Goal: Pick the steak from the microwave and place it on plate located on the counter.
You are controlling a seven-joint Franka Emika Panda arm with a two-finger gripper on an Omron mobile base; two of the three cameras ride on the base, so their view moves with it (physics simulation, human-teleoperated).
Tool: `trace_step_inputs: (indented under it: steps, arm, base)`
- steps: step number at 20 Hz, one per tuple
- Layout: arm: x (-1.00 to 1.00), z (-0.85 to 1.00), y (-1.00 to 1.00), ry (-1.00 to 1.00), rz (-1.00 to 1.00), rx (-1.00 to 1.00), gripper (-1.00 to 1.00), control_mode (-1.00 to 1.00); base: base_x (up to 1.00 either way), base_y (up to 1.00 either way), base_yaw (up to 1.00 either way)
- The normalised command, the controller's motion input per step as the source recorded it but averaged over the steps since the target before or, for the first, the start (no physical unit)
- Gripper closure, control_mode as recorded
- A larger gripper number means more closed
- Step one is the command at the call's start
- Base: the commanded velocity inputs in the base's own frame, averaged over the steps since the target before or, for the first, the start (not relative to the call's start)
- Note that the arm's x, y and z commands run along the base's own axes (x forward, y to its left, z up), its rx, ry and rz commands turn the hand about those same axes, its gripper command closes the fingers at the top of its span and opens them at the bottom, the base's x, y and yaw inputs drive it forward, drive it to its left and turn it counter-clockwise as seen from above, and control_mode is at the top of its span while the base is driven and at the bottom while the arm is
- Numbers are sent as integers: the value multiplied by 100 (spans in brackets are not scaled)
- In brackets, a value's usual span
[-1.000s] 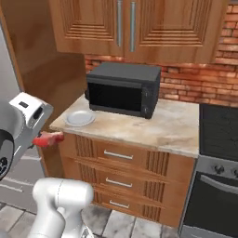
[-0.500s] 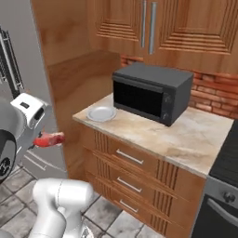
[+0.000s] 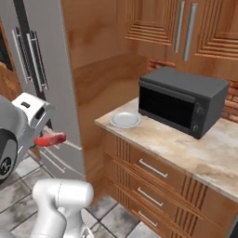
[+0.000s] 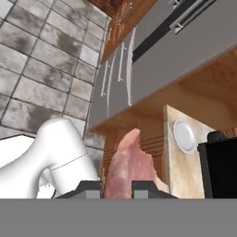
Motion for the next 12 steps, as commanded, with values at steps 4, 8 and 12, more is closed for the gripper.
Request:
trace_step_inputs:
  steps: [4, 8, 12]
  arm:
    - [0, 0, 0, 0, 0, 0, 100, 100]
    - [0, 0, 0, 0, 0, 0, 100, 100]
    - [0, 0, 0, 0, 0, 0, 100, 100]
  base:
    - [67, 0, 14]
    - [85, -24, 8]
    - [94, -19, 7]
